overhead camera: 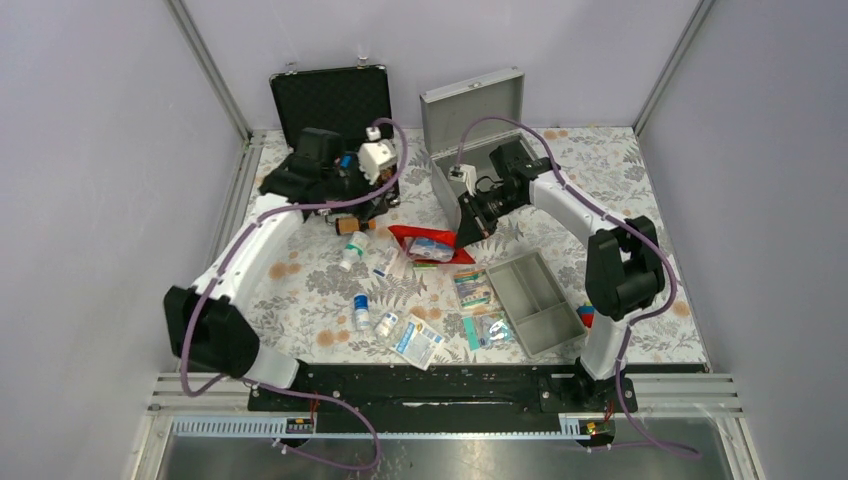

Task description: Organize the medicine kit

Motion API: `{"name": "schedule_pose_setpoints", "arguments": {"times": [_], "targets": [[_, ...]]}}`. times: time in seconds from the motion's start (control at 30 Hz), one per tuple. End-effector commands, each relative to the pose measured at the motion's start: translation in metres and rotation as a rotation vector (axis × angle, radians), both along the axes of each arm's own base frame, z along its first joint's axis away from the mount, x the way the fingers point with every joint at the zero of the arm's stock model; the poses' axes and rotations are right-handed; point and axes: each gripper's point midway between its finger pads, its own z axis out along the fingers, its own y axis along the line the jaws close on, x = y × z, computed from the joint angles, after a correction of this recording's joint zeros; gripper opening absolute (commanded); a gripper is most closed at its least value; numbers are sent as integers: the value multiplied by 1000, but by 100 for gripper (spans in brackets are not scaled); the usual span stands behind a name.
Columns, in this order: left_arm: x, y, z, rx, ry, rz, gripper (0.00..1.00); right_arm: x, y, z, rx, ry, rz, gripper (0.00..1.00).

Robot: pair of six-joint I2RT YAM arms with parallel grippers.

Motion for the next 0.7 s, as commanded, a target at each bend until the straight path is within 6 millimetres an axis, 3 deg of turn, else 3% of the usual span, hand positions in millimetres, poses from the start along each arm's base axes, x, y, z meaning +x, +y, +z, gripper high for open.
{"name": "schedule_pose_setpoints", "arguments": {"times": [0.0,0.13,0.2,0.33,0.53,0.67], "targets": [[-41,-7,29,-148,49,-77,55,0,1,17,17,190,-69,0],[-63,-18,4,-147,128,-194,30,11,-7,11,8,306,-131,0],[-65,-24,-9,-107,128,-239,17,22,-13,7,16,359,-188,0],[-55,-41,-25,-49,87,-305,2,35,-23,-3,11,399,-256,0],[-51,-75,-50,63,71,-438,0,41,-31,-20,-61,422,-333,0],[-34,-97,-68,95,27,-432,0,45,-34,-25,-84,413,-349,0]]}}
